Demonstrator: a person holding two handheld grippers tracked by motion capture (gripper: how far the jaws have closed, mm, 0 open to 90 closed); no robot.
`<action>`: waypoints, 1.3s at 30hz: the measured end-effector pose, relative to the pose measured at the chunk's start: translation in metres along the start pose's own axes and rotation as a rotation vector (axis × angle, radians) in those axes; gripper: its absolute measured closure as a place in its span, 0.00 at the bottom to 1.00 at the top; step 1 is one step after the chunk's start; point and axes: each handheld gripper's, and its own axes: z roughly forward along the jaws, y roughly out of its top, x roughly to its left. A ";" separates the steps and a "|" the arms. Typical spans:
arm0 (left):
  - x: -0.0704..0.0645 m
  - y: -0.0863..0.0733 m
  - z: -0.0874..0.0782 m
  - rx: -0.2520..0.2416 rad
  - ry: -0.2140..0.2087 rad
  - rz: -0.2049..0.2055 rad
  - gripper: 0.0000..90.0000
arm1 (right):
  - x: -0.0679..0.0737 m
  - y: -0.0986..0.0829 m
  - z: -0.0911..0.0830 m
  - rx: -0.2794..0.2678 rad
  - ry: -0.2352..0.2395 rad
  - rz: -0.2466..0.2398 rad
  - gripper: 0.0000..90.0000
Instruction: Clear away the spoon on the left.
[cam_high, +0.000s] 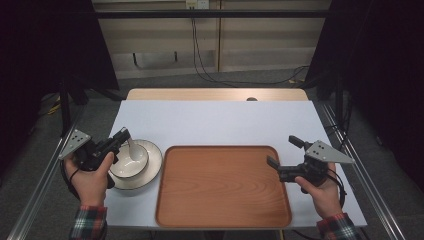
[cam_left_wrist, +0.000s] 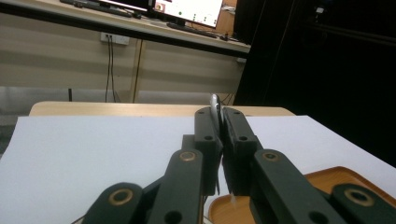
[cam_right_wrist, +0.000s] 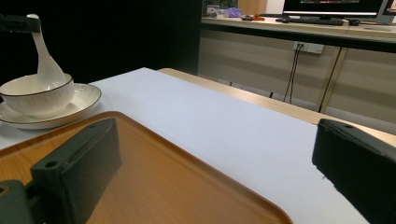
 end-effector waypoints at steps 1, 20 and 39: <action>0.000 0.000 0.000 0.000 0.000 0.000 0.95 | 0.000 0.000 0.000 0.000 0.000 0.000 0.01; -0.019 0.040 0.009 0.003 -0.076 -0.012 0.95 | 0.000 0.000 0.000 -0.002 -0.006 -0.002 0.01; -0.040 0.054 0.025 0.034 -0.160 -0.021 0.95 | 0.001 0.000 0.001 -0.004 0.005 0.000 0.01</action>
